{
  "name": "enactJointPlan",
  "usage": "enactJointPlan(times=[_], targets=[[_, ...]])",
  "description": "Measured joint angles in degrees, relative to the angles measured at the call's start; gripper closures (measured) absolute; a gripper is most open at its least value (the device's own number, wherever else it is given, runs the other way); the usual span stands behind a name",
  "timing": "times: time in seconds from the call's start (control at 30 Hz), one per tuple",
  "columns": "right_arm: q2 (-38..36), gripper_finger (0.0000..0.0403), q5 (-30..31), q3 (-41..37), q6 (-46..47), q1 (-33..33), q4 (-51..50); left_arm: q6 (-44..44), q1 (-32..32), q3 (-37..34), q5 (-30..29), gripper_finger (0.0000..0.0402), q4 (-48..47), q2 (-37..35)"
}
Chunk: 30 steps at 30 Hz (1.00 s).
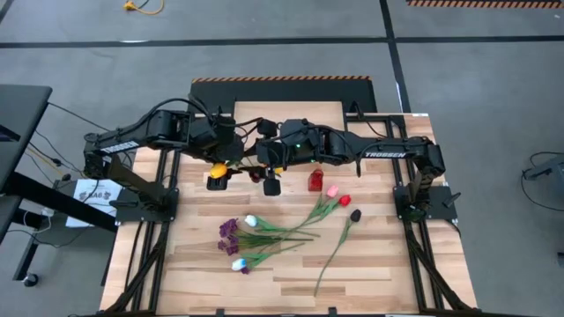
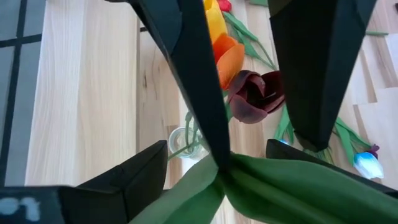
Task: Pick and place flowers into a vace then onto a shelf
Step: Put the yellow tulip into the transparent vase
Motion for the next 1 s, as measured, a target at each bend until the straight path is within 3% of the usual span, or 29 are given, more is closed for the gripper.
enactJointPlan(times=[0.33,0.8,0.9,1.0], targets=[[0.0,0.0278,0.1,0.0,-0.13,-0.33,0.16,-0.07,0.04,0.0,-0.15,0.014,0.0,0.02],[4.22,0.0212,5.27,0.26,-4.57,-0.29,1.1,-0.07,0.07,-0.15,0.2,0.014,-0.62,0.26],[3.9,0.0227,5.27,0.19,-4.69,-0.31,0.25,-0.09,0.09,-0.15,0.6,0.014,-0.67,0.2],[3.51,0.0278,5.41,0.07,-4.96,-0.19,-0.7,-0.09,0.09,0.03,0.85,0.014,0.06,0.09]])
